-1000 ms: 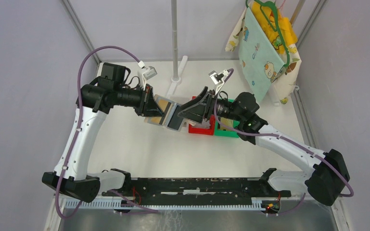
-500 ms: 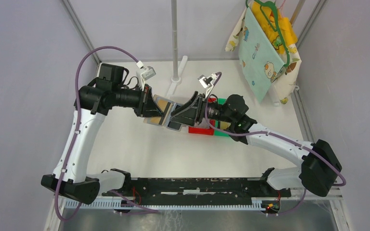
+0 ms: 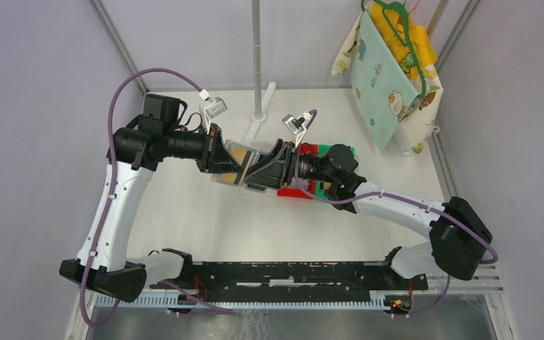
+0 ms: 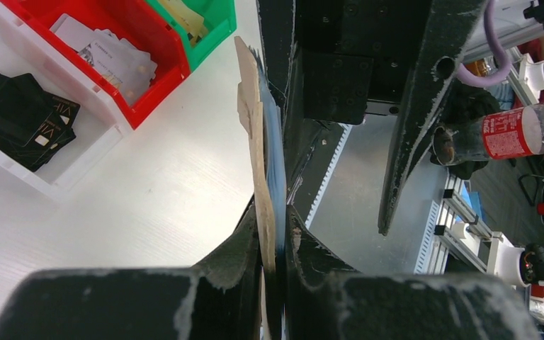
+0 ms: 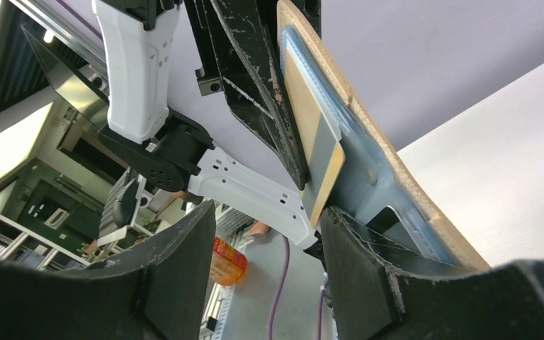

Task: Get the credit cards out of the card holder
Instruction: Remove the credit card from the card holder.

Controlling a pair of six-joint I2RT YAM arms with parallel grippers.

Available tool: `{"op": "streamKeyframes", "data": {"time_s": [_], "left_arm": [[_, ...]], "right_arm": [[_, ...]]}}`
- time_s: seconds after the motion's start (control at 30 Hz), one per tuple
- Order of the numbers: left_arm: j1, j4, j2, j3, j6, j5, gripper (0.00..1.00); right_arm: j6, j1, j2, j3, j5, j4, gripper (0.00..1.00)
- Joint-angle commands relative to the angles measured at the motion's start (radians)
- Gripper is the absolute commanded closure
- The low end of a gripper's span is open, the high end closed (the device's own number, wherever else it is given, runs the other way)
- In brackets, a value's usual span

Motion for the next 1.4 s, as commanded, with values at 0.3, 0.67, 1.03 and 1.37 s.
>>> {"op": "streamKeyframes", "data": {"time_s": [0.3, 0.67, 1.03, 1.37], "left_arm": [[0.001, -0.017, 0.003, -0.001, 0.046, 0.239, 0.87], [0.002, -0.078, 0.007, 0.024, 0.091, 0.37, 0.71], [0.005, -0.078, 0.019, 0.053, 0.068, 0.424, 0.83], [0.011, -0.065, 0.024, 0.069, 0.05, 0.41, 0.97]], "right_arm": [[0.169, 0.002, 0.054, -0.001, 0.047, 0.366, 0.63], [0.083, 0.003, -0.029, -0.039, 0.102, 0.291, 1.0], [0.044, 0.003, -0.094, -0.104, 0.086, 0.267, 1.0], [0.01, 0.003, -0.115, -0.084, 0.092, 0.2, 0.62]]}}
